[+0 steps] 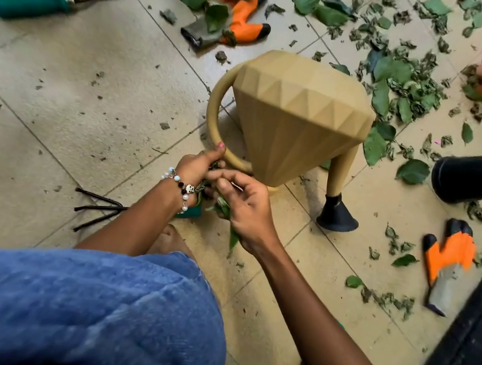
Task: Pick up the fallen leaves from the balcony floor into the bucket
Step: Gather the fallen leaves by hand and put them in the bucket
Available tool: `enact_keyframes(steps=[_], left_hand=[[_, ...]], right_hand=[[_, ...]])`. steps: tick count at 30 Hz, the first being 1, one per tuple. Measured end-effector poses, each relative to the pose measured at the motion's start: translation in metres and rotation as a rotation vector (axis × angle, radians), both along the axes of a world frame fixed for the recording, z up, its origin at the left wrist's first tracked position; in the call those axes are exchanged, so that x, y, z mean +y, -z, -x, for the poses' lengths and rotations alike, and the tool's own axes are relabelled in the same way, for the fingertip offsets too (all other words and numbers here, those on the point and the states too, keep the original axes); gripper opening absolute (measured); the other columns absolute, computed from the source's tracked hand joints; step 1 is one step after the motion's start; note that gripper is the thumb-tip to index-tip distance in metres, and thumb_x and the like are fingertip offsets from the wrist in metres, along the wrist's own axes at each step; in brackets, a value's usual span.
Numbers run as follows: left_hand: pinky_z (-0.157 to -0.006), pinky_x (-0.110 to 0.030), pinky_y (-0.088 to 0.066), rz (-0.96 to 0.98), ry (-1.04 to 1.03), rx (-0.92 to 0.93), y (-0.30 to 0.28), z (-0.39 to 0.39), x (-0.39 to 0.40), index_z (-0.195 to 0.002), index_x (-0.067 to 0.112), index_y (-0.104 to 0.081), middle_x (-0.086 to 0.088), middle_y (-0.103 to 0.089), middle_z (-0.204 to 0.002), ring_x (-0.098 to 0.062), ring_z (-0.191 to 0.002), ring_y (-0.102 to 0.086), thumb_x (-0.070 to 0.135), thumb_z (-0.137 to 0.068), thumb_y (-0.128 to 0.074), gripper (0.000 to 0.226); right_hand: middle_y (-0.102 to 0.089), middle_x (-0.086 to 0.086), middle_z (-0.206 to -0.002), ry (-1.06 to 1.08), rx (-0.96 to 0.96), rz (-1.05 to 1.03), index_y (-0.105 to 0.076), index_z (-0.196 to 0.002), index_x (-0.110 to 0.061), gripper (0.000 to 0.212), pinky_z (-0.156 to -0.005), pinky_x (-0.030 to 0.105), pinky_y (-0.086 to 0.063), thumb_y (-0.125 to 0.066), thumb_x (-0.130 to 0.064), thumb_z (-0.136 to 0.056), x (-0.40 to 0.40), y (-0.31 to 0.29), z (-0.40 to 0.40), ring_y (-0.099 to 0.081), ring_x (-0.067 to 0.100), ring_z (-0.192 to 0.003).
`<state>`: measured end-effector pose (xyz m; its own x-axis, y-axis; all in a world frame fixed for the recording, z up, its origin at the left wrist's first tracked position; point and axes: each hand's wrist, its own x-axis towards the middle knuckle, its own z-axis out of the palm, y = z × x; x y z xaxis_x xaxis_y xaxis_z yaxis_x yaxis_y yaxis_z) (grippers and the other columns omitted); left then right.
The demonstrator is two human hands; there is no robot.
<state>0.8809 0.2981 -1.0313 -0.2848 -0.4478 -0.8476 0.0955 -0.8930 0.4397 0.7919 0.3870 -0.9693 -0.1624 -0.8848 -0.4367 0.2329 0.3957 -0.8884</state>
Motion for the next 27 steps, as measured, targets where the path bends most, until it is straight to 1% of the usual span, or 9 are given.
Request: enact_keyframes(steps=[2, 5, 8, 11, 15, 18, 20, 23, 27], left_hand=[[-0.059, -0.026, -0.051, -0.074, -0.092, 0.143, -0.006, -0.006, -0.008, -0.065, 0.013, -0.068, -0.007, -0.065, -0.071, -0.020, -0.060, -0.064, 0.043, -0.090, -0.063, 0.038], [-0.048, -0.017, -0.052, -0.091, -0.321, 0.275, -0.025, -0.009, -0.029, -0.064, 0.012, -0.069, -0.003, -0.067, -0.058, -0.012, -0.053, -0.067, 0.033, -0.103, -0.034, 0.056], [-0.046, -0.018, -0.051, -0.037, -0.631, 0.300, -0.046, -0.016, -0.059, -0.067, 0.009, -0.062, -0.005, -0.063, -0.056, -0.014, -0.050, -0.065, 0.029, -0.105, -0.030, 0.053], [-0.047, -0.019, -0.048, -0.033, -0.813, 0.253, -0.051, -0.026, -0.092, -0.071, 0.011, -0.048, -0.004, -0.058, -0.058, -0.015, -0.050, -0.060, 0.032, -0.104, -0.035, 0.042], [-0.062, -0.024, -0.051, 0.054, -0.831, 0.261, -0.073, -0.042, -0.132, -0.081, 0.010, -0.052, -0.009, -0.054, -0.084, -0.021, -0.075, -0.058, 0.040, -0.104, -0.031, 0.044], [-0.071, -0.026, -0.048, 0.099, -0.836, 0.248, -0.110, -0.058, -0.155, -0.083, 0.009, -0.060, -0.009, -0.062, -0.082, -0.021, -0.077, -0.061, 0.041, -0.104, -0.028, 0.050], [-0.070, -0.025, -0.048, 0.122, -0.857, 0.283, -0.141, -0.068, -0.165, -0.076, 0.010, -0.069, -0.007, -0.068, -0.076, -0.019, -0.070, -0.067, 0.042, -0.104, -0.027, 0.060], [-0.068, -0.016, -0.049, 0.233, -0.792, 0.111, -0.210, -0.084, -0.180, -0.085, 0.023, -0.061, 0.007, -0.062, -0.086, -0.005, -0.076, -0.061, 0.044, -0.103, -0.029, 0.043], [-0.068, -0.027, -0.051, 0.202, -0.928, 0.084, -0.312, -0.098, -0.205, -0.076, 0.011, -0.071, -0.009, -0.069, -0.090, -0.019, -0.082, -0.065, 0.041, -0.101, -0.042, 0.049]], right_hand=[[-0.069, 0.002, -0.094, 0.051, -0.025, 0.049, -0.068, -0.097, -0.008, 0.022, -0.073, 0.019, -0.051, -0.049, 0.002, -0.097, -0.028, -0.005, -0.019, -0.063, 0.009, -0.088], [-0.069, 0.008, -0.094, 0.182, -0.039, 0.060, -0.070, -0.087, -0.016, 0.023, -0.069, 0.022, -0.051, -0.052, -0.004, -0.097, -0.073, -0.009, -0.044, -0.063, 0.014, -0.085], [-0.068, -0.001, -0.082, 0.280, 0.005, 0.154, -0.069, -0.087, -0.012, 0.018, -0.074, 0.029, -0.051, -0.055, -0.009, -0.097, -0.117, -0.015, -0.062, -0.061, 0.011, -0.078], [-0.061, -0.008, -0.072, 0.301, 0.168, 0.280, -0.069, -0.088, -0.010, 0.018, -0.064, 0.026, -0.045, -0.055, -0.016, -0.098, -0.153, -0.020, -0.069, -0.053, 0.005, -0.067], [-0.065, -0.003, -0.075, 0.156, 0.311, 0.399, -0.068, -0.085, -0.012, 0.029, -0.065, 0.040, -0.053, -0.056, -0.036, -0.095, -0.197, -0.032, -0.084, -0.062, 0.017, -0.070], [-0.061, 0.005, -0.067, 0.029, 0.353, 0.399, -0.060, -0.070, -0.016, 0.039, -0.063, 0.049, -0.051, -0.054, -0.049, -0.090, -0.227, -0.061, -0.097, -0.059, 0.025, -0.065], [-0.049, 0.019, -0.060, -0.009, 0.326, 0.381, -0.051, -0.063, -0.005, 0.052, -0.058, 0.051, -0.044, -0.055, -0.050, -0.089, -0.242, -0.090, -0.106, -0.046, 0.027, -0.057], [-0.047, 0.028, -0.064, -0.025, 0.255, 0.345, -0.048, -0.064, -0.001, 0.055, -0.058, 0.051, -0.043, -0.057, -0.050, -0.088, -0.260, -0.148, -0.118, -0.043, 0.022, -0.059], [-0.061, 0.026, -0.074, 0.008, 0.165, 0.337, -0.059, -0.074, 0.001, 0.046, -0.068, 0.050, -0.050, -0.056, -0.041, -0.093, -0.283, -0.245, -0.135, -0.056, 0.026, -0.067]])
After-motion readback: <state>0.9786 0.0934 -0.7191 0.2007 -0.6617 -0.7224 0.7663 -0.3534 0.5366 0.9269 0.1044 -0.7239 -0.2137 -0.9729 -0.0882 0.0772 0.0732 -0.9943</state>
